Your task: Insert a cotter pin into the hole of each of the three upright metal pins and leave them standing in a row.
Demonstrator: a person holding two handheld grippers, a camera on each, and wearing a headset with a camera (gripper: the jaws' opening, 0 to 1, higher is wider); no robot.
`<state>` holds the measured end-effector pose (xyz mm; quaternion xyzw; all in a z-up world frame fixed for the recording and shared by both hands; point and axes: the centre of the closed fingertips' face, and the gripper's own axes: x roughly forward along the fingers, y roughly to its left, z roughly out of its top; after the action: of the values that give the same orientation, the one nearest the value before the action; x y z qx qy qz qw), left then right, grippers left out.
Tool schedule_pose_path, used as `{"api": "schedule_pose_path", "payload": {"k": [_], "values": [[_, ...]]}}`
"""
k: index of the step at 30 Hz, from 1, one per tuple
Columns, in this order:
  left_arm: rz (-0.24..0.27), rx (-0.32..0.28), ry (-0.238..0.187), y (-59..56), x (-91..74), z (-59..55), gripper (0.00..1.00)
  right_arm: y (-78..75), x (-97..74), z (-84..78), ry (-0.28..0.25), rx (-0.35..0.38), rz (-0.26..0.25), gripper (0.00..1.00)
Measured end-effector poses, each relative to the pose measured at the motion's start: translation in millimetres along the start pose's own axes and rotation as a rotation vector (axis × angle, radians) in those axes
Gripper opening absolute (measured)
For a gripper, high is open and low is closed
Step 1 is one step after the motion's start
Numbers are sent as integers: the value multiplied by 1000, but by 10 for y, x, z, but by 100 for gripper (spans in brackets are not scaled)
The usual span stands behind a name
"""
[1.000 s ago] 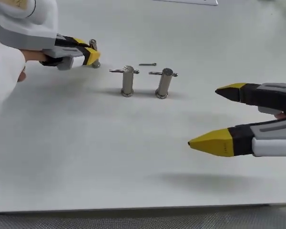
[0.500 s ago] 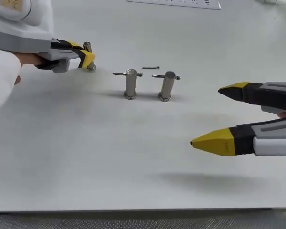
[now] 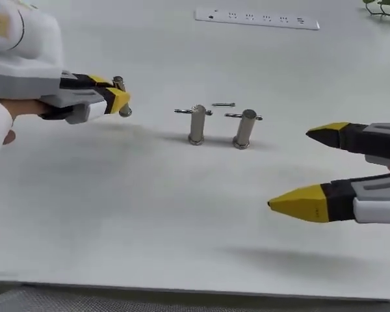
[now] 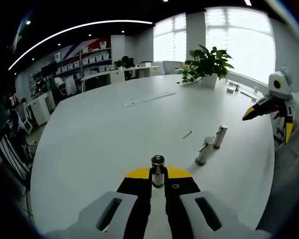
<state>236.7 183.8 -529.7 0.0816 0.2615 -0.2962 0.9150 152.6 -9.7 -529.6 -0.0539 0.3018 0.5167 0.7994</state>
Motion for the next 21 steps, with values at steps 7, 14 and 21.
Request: {"api": "schedule_pose_path", "payload": {"k": [7, 14, 21], "values": [[-23, 11, -1, -251, -94, -19, 5, 50, -16, 2, -8, -10, 2, 90], [-72, 27, 10, -426, -36, -56, 5, 56, -58, -1, -18, -11, -8, 89], [-104, 32, 25, -617, 13, -100, 5, 66, -85, -12, -26, -9, -19, 89]]}}
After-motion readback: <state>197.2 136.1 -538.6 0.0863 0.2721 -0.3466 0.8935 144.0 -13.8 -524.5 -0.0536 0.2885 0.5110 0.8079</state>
